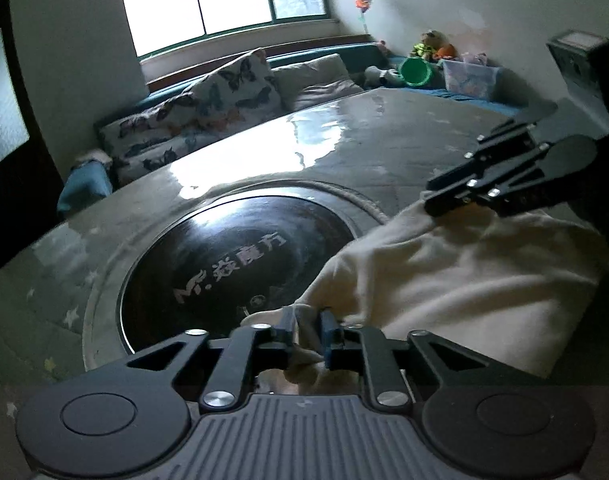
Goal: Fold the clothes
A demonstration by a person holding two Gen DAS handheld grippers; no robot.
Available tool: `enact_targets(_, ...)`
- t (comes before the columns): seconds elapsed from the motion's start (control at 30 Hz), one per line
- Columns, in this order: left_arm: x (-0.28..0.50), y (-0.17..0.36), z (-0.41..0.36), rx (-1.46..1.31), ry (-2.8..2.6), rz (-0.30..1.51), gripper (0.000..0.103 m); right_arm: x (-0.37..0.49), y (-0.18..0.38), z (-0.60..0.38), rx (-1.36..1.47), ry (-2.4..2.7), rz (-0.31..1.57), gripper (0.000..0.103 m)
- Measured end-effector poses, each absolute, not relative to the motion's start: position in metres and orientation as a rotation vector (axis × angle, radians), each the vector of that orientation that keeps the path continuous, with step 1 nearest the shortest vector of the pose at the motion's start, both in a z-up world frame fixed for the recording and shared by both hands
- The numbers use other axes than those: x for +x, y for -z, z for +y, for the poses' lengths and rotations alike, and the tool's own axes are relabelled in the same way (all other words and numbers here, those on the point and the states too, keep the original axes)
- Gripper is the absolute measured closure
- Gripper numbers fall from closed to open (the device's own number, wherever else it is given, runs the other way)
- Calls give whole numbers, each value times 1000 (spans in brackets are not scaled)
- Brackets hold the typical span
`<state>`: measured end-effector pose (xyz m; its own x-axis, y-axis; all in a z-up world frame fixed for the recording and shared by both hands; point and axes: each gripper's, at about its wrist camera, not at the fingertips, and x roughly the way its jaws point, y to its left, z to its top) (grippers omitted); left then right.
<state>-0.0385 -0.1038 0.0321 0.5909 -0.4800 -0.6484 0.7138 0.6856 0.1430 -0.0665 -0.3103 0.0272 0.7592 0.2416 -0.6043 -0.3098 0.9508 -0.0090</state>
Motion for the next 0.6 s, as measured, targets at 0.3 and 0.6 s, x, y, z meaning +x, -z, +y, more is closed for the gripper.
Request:
enact_targets(0.3,-35,-40,-68,225,675,690,65,-99,-46,-339,5,-263,627,64)
enact_targets(0.6,-65,-42,-43,66,651,752,58,-144,-36,-390,176,-149,645,63)
